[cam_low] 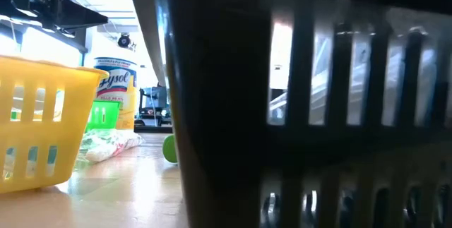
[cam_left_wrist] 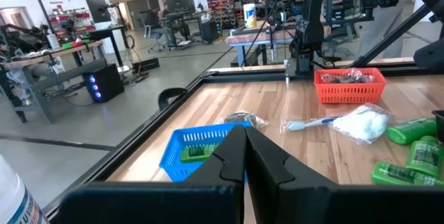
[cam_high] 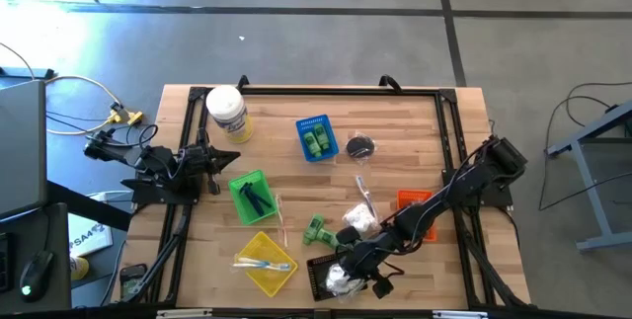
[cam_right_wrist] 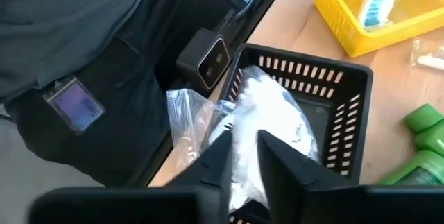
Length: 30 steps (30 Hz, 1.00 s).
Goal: Pick & Place Travel size toiletries
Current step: Put the cotton pack into the black bin, then put the hair brush into the orange bin
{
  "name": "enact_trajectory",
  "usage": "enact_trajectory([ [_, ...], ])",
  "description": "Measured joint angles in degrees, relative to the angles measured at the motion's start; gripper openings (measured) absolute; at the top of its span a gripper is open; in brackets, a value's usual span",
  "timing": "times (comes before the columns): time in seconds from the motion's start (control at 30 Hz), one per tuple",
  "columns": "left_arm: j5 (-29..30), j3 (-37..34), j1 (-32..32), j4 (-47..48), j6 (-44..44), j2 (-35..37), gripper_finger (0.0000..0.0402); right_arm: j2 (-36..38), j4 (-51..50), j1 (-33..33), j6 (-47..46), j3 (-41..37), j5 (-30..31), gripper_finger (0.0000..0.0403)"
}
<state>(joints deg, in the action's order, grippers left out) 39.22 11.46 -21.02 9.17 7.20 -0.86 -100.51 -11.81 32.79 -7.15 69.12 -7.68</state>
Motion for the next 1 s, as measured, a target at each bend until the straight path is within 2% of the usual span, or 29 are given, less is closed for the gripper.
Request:
enact_trajectory([
  [0.23,-0.01,0.0,0.01,0.01,0.0,0.0,0.0,0.36,-1.56,-1.05,-0.23,0.0,-0.41,0.0158],
  [0.33,0.0,0.0,0.02,0.48,0.02,0.0,0.0,2.05,-3.14,-1.86,-0.26,-0.03,-0.67,0.0179],
  [0.47,0.0,0.0,0.02,0.93,0.04,0.0,0.0,6.26,-3.21,-2.4,0.49,-0.02,-1.4,0.0186],
  [0.7,-0.02,0.0,0.02,0.92,0.04,0.0,0.0,15.81,-4.75,-2.41,6.85,-0.02,-0.38,0.017],
  [0.77,0.0,0.0,0.02,0.92,0.04,0.0,0.0,19.75,-6.58,-2.38,9.31,-0.09,3.16,0.0156],
  [0.9,-0.51,0.0,0.02,0.83,2.38,0.0,0.0,29.85,-7.94,-2.47,14.91,-1.39,15.58,0.0109],
  [1.0,-1.91,0.02,0.02,-0.19,4.75,-0.01,0.0,38.0,-7.63,-2.88,18.29,-3.13,17.57,0.0066],
])
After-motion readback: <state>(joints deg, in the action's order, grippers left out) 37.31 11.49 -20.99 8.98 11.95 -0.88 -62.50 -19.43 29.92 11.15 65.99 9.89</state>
